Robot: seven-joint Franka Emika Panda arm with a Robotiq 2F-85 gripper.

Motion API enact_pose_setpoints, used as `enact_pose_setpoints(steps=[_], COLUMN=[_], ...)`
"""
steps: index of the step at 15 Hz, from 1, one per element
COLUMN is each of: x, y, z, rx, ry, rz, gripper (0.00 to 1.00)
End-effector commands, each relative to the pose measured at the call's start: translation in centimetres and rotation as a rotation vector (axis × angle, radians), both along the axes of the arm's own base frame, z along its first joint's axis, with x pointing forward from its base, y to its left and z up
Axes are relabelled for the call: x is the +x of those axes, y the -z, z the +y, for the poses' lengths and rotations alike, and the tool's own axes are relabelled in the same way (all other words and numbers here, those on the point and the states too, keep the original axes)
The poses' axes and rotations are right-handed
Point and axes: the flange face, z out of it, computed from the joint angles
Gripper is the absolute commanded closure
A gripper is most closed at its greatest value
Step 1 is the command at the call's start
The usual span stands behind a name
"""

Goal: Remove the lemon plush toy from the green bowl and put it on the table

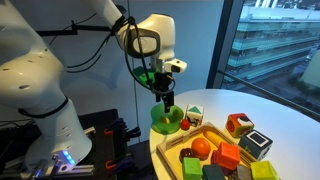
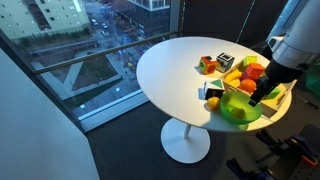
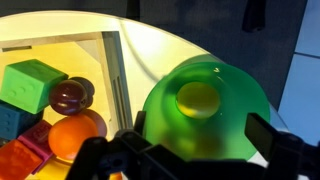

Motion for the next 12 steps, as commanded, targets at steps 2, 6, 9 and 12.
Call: enact_pose_setpoints(steps=[2,6,9,12], x=[0.0,0.4,0.7,1.1], y=[0.0,0.3,1.0,2.0], z=[0.0,0.5,1.0,1.4], rx=[0.000,-0.004,0.004,0.010], ry=[0.000,-0.001,-0.002,-0.008], rz=[0.001,-0.019,-0.035,-0.048], gripper=[0.00,0.00,0.00,0.00])
